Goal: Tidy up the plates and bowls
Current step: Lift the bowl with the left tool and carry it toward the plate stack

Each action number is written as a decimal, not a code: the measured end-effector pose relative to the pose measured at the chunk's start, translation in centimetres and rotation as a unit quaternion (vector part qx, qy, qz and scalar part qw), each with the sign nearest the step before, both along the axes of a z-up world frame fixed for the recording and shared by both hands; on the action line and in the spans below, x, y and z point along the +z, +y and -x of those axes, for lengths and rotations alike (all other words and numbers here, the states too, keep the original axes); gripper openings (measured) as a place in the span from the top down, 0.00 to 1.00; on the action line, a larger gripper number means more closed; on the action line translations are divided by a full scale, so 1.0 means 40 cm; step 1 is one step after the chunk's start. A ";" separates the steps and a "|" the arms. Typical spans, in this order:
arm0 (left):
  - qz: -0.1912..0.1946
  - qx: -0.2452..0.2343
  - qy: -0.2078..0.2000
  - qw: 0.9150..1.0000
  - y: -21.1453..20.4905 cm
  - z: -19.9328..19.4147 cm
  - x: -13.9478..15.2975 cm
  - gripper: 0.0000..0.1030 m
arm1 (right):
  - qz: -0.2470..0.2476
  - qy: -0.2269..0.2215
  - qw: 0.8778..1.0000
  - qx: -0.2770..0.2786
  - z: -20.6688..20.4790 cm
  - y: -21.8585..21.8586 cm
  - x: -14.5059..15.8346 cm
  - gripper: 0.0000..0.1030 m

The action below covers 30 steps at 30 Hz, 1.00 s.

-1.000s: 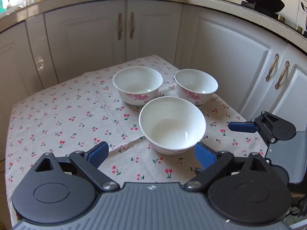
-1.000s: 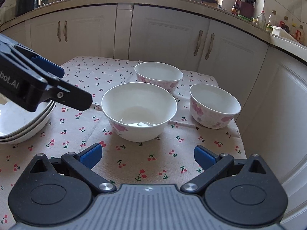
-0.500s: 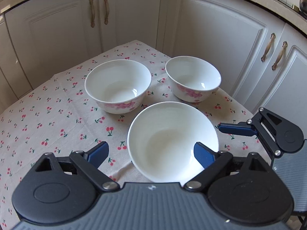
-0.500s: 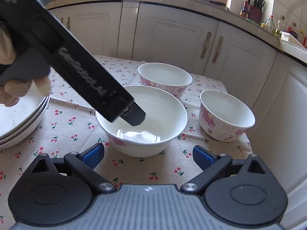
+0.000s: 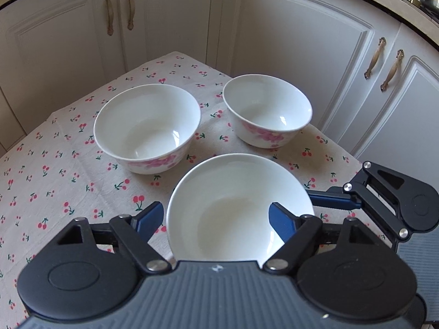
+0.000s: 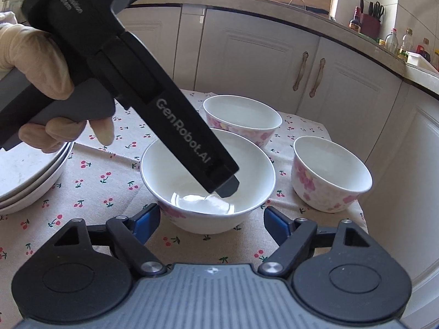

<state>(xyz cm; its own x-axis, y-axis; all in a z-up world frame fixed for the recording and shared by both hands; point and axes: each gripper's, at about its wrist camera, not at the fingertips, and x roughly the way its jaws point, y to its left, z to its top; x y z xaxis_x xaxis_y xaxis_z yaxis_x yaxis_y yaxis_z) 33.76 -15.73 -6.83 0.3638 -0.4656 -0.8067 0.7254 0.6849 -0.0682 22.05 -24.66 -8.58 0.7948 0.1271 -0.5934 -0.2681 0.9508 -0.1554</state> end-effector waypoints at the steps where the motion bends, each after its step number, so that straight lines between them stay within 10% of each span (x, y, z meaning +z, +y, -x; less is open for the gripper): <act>1: 0.000 -0.002 0.000 1.000 -0.002 -0.001 0.000 0.22 | -0.001 -0.001 1.000 0.000 0.001 -0.001 0.002 0.17; 30: 0.012 -0.021 -0.001 1.000 0.003 0.049 0.031 0.23 | -0.008 0.004 1.000 0.011 0.036 0.005 0.045 0.19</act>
<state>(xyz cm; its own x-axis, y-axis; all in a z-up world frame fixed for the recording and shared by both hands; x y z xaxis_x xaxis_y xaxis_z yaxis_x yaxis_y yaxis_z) 31.79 -15.59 -5.60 0.3445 -0.4997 -0.7948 0.7538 0.6519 -0.0831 20.63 -24.46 -6.79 0.7865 0.1535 -0.5981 -0.2903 0.9468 -0.1387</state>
